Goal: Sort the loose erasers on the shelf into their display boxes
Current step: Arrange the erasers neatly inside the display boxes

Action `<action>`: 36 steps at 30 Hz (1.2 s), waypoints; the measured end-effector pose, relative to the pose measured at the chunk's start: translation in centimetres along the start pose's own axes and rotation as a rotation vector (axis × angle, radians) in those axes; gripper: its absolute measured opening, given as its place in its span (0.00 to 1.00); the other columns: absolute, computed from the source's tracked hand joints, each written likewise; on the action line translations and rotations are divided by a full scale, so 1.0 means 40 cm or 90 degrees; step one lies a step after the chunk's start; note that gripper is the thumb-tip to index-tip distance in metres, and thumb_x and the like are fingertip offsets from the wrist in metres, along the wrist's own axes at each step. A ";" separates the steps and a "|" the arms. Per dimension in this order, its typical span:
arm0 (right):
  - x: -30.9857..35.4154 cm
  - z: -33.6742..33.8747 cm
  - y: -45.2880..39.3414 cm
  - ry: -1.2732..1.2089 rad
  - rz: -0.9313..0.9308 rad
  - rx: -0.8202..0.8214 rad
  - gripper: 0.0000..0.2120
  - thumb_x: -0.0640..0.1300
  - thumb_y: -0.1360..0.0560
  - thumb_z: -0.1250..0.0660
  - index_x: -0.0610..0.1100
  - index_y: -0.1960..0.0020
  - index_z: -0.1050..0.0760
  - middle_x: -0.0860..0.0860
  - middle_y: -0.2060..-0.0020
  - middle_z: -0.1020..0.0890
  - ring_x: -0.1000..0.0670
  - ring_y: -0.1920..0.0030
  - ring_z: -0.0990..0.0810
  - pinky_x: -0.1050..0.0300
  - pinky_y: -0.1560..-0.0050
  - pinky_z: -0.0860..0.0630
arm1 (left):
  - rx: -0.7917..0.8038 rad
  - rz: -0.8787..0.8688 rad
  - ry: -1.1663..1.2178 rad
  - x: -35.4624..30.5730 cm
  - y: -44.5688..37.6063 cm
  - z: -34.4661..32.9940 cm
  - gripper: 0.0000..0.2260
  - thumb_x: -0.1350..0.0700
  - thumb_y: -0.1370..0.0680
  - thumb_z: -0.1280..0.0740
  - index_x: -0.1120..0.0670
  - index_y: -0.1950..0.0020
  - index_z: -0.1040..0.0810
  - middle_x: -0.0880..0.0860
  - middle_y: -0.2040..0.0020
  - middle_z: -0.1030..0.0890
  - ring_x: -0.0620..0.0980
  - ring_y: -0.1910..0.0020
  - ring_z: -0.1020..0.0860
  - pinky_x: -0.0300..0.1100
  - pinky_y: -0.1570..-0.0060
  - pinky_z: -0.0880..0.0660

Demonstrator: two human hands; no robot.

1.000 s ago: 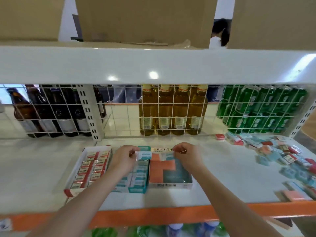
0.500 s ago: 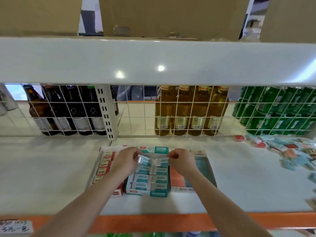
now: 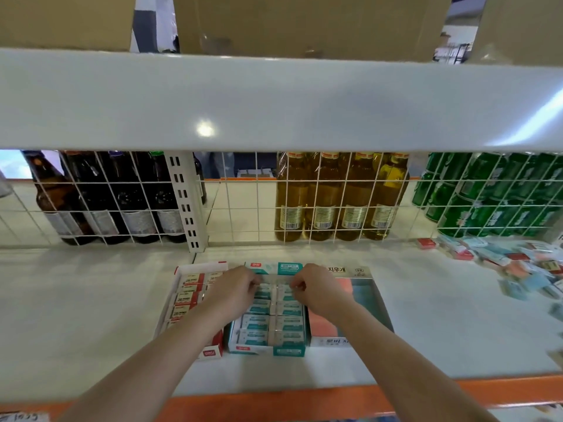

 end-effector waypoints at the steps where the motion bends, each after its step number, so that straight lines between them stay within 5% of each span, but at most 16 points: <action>1: 0.001 -0.004 -0.002 0.017 -0.001 0.009 0.07 0.42 0.24 0.35 0.44 0.47 0.23 0.49 0.47 0.24 0.51 0.50 0.24 0.61 0.50 0.25 | 0.013 -0.007 -0.014 -0.001 0.001 -0.002 0.09 0.57 0.21 0.39 0.53 0.45 0.20 0.50 0.46 0.21 0.43 0.55 0.26 0.33 0.58 0.31; 7: 0.007 -0.015 -0.012 0.088 0.028 0.024 0.05 0.42 0.25 0.36 0.44 0.54 0.22 0.48 0.50 0.22 0.52 0.54 0.25 0.61 0.51 0.26 | 0.057 -0.053 -0.109 -0.008 0.006 -0.011 0.12 0.54 0.20 0.41 0.52 0.38 0.25 0.50 0.42 0.26 0.48 0.46 0.26 0.38 0.50 0.29; 15: -0.006 -0.005 0.000 0.052 0.056 -0.022 0.08 0.44 0.24 0.36 0.45 0.46 0.23 0.51 0.48 0.26 0.53 0.50 0.27 0.63 0.50 0.29 | 0.065 -0.013 -0.108 -0.017 -0.004 -0.013 0.10 0.55 0.21 0.40 0.54 0.47 0.21 0.52 0.46 0.23 0.47 0.55 0.26 0.38 0.58 0.31; 19: -0.038 0.032 0.021 0.038 0.056 -0.073 0.11 0.43 0.22 0.39 0.46 0.42 0.24 0.50 0.45 0.25 0.52 0.48 0.26 0.64 0.51 0.30 | 0.053 0.009 -0.092 -0.034 0.003 -0.013 0.12 0.54 0.20 0.40 0.51 0.39 0.23 0.51 0.42 0.24 0.46 0.52 0.25 0.39 0.53 0.27; 22: -0.086 0.068 0.042 0.034 0.024 -0.101 0.12 0.43 0.22 0.41 0.46 0.41 0.23 0.50 0.45 0.24 0.52 0.49 0.26 0.62 0.50 0.29 | 0.023 -0.005 -0.082 -0.077 0.005 -0.017 0.14 0.53 0.20 0.41 0.48 0.35 0.27 0.50 0.38 0.25 0.48 0.43 0.25 0.41 0.46 0.27; 32: -0.326 0.186 0.158 0.034 -0.134 -0.152 0.12 0.41 0.23 0.38 0.48 0.42 0.24 0.50 0.44 0.23 0.50 0.46 0.24 0.60 0.44 0.26 | 0.026 -0.102 -0.052 -0.320 -0.057 -0.097 0.11 0.53 0.21 0.38 0.48 0.40 0.24 0.46 0.41 0.25 0.43 0.48 0.26 0.35 0.51 0.29; 36: -0.432 0.220 0.209 0.022 -0.162 -0.155 0.12 0.40 0.23 0.39 0.47 0.42 0.23 0.49 0.44 0.23 0.49 0.44 0.24 0.61 0.44 0.29 | 0.078 -0.156 -0.041 -0.422 -0.083 -0.142 0.11 0.54 0.21 0.39 0.50 0.40 0.24 0.49 0.42 0.25 0.47 0.46 0.25 0.41 0.45 0.27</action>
Point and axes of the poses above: each hand's wrist, its own y-axis away from the middle knuckle, its own z-axis out of the back of the hand, x = y × z, the point moved 5 cm from there along -y, towards the middle knuckle
